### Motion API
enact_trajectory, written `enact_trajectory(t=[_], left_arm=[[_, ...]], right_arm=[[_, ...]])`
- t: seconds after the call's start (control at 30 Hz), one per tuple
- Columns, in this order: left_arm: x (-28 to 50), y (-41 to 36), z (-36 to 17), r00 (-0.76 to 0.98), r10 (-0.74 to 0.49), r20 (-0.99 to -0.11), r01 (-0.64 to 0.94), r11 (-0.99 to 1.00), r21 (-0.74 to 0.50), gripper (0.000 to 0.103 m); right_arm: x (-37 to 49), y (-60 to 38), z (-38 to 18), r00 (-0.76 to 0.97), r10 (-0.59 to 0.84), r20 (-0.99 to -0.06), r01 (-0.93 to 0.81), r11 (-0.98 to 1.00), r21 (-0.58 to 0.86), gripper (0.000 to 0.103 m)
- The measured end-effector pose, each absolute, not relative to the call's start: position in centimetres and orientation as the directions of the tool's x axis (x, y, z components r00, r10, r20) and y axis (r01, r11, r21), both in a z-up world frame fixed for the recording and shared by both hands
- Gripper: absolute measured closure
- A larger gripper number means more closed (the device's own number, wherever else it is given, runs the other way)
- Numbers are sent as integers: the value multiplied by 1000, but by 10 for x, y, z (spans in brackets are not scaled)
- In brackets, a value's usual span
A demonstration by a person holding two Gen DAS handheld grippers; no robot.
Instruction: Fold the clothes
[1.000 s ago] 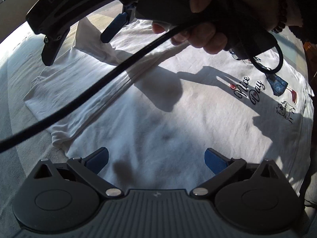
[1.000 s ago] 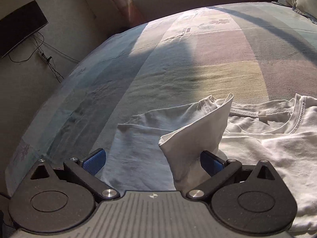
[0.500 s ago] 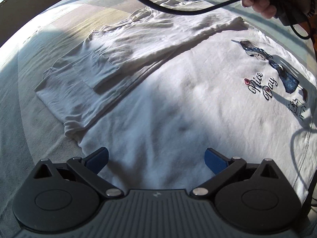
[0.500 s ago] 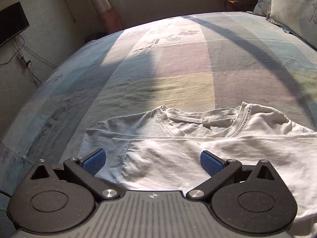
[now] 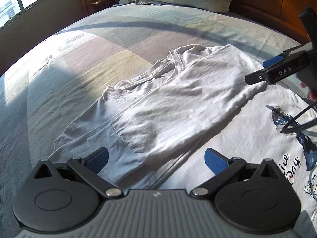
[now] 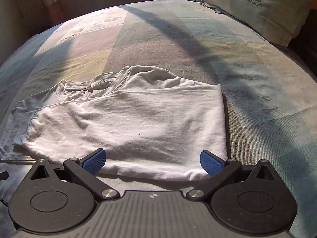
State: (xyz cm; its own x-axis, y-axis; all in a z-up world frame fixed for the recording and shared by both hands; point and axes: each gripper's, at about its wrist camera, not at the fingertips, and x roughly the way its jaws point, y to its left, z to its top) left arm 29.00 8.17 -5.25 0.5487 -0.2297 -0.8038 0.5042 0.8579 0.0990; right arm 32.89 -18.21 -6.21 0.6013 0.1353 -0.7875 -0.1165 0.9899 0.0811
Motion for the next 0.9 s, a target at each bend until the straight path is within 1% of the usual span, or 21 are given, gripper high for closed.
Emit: enact_trajectory(t=[0.1,0.13,0.23,0.3,0.4,0.47,0.57,0.67,0.73,0.8,0.87,0.9], left_arm=[[320,54,-54,554,-301,-777,541,839,61,1],[328,46,-63,540,-310,-782,550,833,50,1],[347,40,-95,488,-261,-833,508,861,28,0],[349,51,-94,495,-243,-834,463,886,17,0],[348,68,-82,497,-217,-840,399,917,-1,1],[346,77,-75,514,-216,-830,388,922,0,1],[352,85,-80,493,-224,-841,388,921,-17,1],[354,91,-91,480,-226,-848,384,923,-28,1],[349,98,-94,490,-230,-841,377,926,-33,1],[345,106,-93,490,-235,-839,361,931,-50,1],[345,107,-90,482,-227,-846,364,931,-43,1],[345,108,-88,477,-223,-850,366,930,-39,1]], right_arm=[[339,-193,-78,571,115,-813,-102,992,69,0],[338,-197,-81,571,109,-814,-107,993,58,0],[334,-212,-84,562,90,-823,-97,994,42,0],[332,-225,-82,550,74,-832,-63,997,47,0],[330,-237,-68,574,79,-815,-54,997,58,0],[335,-232,-58,602,100,-792,-94,994,54,0],[358,-200,-49,621,222,-752,-236,967,90,0],[382,-160,-56,575,370,-730,-387,909,156,0],[397,-136,-70,530,412,-741,-449,878,167,0],[412,-117,-88,514,380,-769,-460,879,126,0],[420,-104,-94,562,338,-755,-472,880,43,0],[424,-101,-94,568,328,-755,-472,881,28,0]])
